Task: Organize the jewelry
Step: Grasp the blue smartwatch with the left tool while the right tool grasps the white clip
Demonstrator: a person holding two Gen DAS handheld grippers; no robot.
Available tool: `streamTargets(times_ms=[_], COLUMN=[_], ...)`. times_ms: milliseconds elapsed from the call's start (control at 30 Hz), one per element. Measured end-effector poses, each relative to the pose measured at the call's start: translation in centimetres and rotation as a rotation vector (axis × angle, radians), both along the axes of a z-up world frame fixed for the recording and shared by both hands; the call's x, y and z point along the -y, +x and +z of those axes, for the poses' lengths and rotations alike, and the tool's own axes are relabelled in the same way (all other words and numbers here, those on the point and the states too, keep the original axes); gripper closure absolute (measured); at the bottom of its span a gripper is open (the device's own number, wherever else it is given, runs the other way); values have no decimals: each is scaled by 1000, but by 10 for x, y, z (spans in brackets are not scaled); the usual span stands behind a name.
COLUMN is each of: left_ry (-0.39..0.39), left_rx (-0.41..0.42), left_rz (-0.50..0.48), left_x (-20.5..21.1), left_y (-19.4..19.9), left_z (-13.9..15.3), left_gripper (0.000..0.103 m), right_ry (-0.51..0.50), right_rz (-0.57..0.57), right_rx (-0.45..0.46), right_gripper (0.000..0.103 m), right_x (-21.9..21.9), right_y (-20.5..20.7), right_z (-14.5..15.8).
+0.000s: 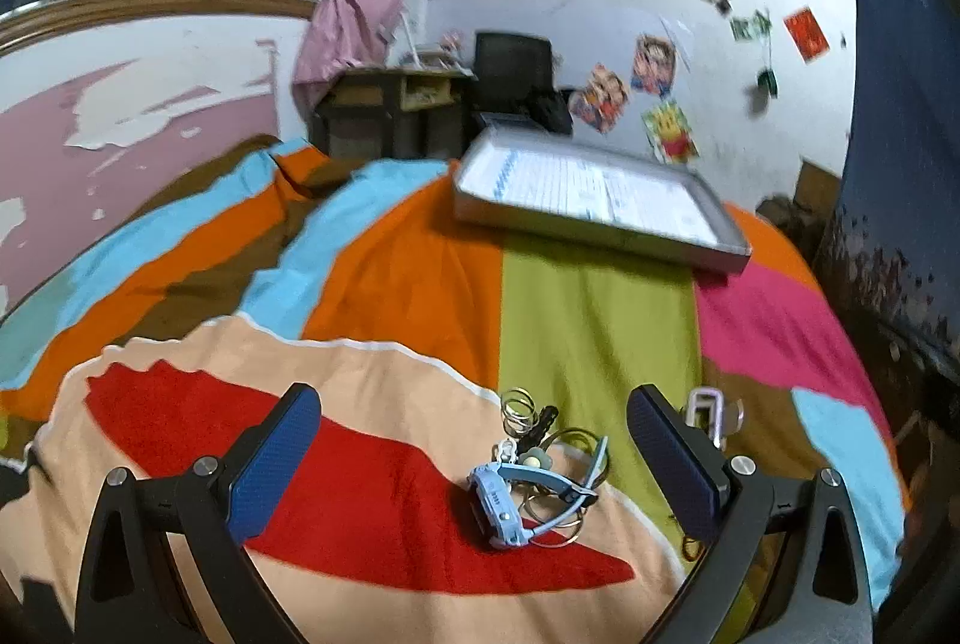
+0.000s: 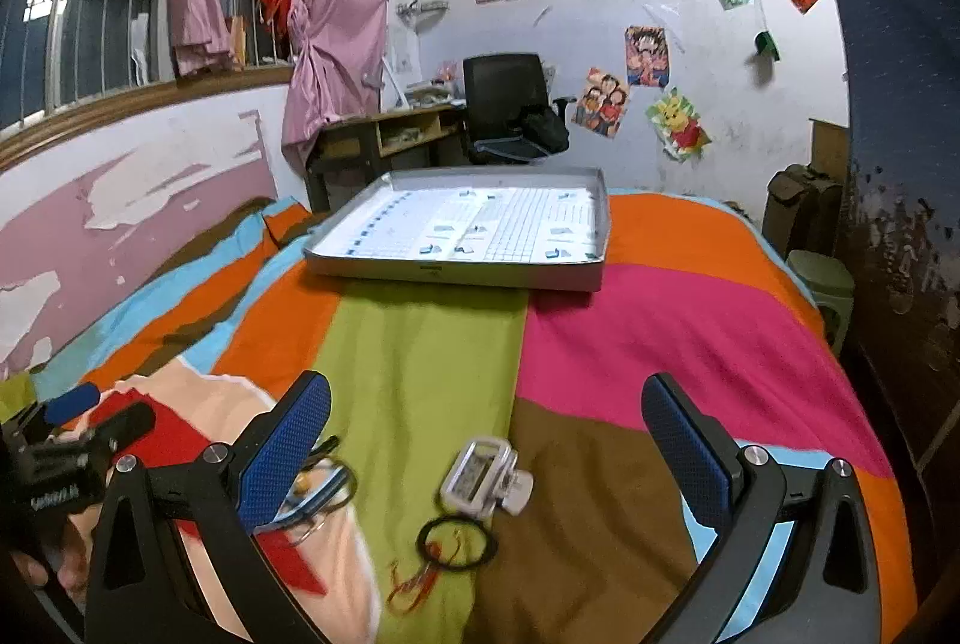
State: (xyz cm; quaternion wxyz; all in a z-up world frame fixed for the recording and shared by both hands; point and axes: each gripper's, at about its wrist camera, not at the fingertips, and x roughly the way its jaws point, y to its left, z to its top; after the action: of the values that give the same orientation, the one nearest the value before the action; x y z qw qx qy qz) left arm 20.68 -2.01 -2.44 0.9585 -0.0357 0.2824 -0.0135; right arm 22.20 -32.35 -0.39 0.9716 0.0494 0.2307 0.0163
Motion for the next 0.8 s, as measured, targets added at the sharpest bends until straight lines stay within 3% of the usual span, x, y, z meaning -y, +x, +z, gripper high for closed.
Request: streamTargets(times_ms=[200, 267, 333, 467, 500, 633, 800], left_ry=[0, -21, -43, -100, -106, -148, -153], left_rx=[-135, -197, -243, -308, -316, -358, -359], left_rz=[-65, -83, -97, -131, -133, -138, -139], left_x=[3, 4, 4, 4, 5, 2, 1], left_y=[28, 33, 37, 41, 43, 45, 45], left_z=[-42, -59, -69, -82, -84, -91, -91], left_gripper=[1, 7, 21, 35, 39, 63, 75], right_ry=[-9, 4, 24, 91, 100, 140, 189], right_rz=[63, 69, 82, 87, 86, 82, 49], right_rx=[-94, -157, -206, -299, -317, -387, -439], right_gripper=[1, 1, 3, 27, 28, 44, 67], right_x=[0, 0, 0, 2, 2, 2, -1], right_y=[53, 63, 69, 79, 83, 93, 99], right_z=[-36, -55, -69, -93, -99, -120, -135])
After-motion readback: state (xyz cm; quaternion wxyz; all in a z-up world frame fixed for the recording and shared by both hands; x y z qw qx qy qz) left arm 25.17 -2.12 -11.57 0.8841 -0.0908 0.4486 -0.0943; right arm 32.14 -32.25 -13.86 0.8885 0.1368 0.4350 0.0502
